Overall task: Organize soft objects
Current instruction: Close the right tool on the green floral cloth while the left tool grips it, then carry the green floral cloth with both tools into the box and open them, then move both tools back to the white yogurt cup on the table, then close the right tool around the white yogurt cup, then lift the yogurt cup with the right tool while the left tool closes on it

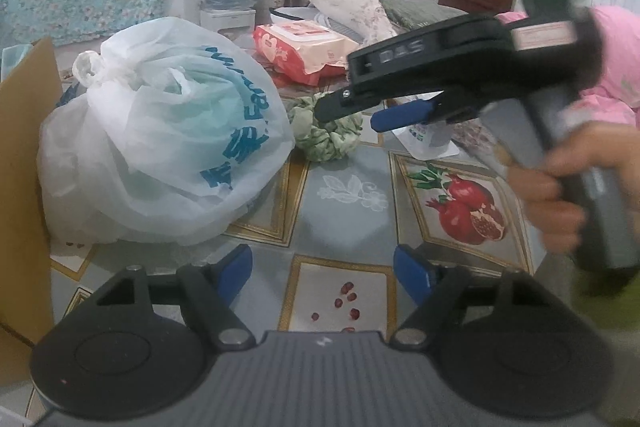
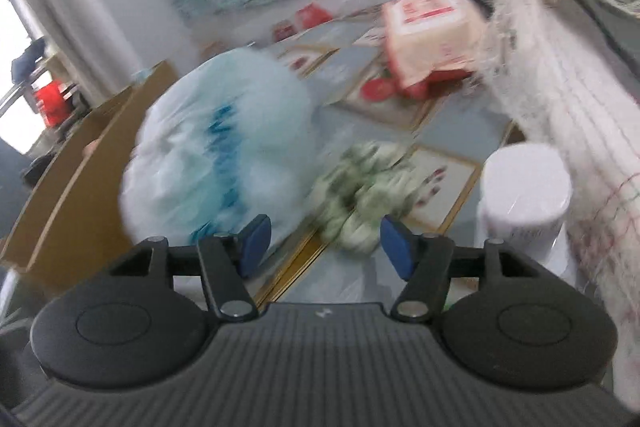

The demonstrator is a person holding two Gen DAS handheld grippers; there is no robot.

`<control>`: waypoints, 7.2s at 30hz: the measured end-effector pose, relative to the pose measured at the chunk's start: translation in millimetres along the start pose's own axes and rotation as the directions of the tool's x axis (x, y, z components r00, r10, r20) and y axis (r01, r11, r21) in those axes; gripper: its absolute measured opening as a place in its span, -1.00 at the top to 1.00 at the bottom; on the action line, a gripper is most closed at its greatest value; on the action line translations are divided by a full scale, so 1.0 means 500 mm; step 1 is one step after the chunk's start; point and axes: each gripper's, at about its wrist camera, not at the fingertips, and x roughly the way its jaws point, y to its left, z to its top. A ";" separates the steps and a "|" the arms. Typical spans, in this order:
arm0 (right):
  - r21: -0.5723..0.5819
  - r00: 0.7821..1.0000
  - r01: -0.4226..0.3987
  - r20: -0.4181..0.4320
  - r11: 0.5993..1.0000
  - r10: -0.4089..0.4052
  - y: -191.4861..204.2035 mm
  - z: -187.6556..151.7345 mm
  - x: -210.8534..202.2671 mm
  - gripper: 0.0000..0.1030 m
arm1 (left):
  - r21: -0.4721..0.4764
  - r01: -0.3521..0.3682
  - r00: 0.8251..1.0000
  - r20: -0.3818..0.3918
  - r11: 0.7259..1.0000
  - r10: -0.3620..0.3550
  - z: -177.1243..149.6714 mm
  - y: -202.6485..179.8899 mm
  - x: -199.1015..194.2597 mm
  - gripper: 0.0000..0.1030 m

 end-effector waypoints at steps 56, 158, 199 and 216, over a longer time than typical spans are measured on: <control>0.212 0.906 -0.421 0.038 0.882 0.423 -0.030 -0.126 -0.064 0.49 | 0.069 -0.077 0.994 0.083 0.995 0.071 0.039 -0.035 -0.040 0.24; -0.072 0.951 0.233 0.227 0.970 -0.212 -0.112 0.011 -0.053 -0.01 | 0.166 0.031 0.995 0.086 0.986 -0.046 0.081 -0.115 0.104 -0.47; -0.001 0.969 -0.242 -0.042 0.970 0.242 0.011 -0.084 -0.065 -0.68 | 0.037 0.051 0.999 -0.020 0.998 -0.050 -0.019 -0.063 0.035 -0.39; 0.472 0.923 -0.361 0.057 0.804 0.381 -0.146 -0.104 -0.038 -0.39 | 0.030 0.075 0.997 -0.014 0.997 -0.075 -0.005 -0.065 0.045 -0.39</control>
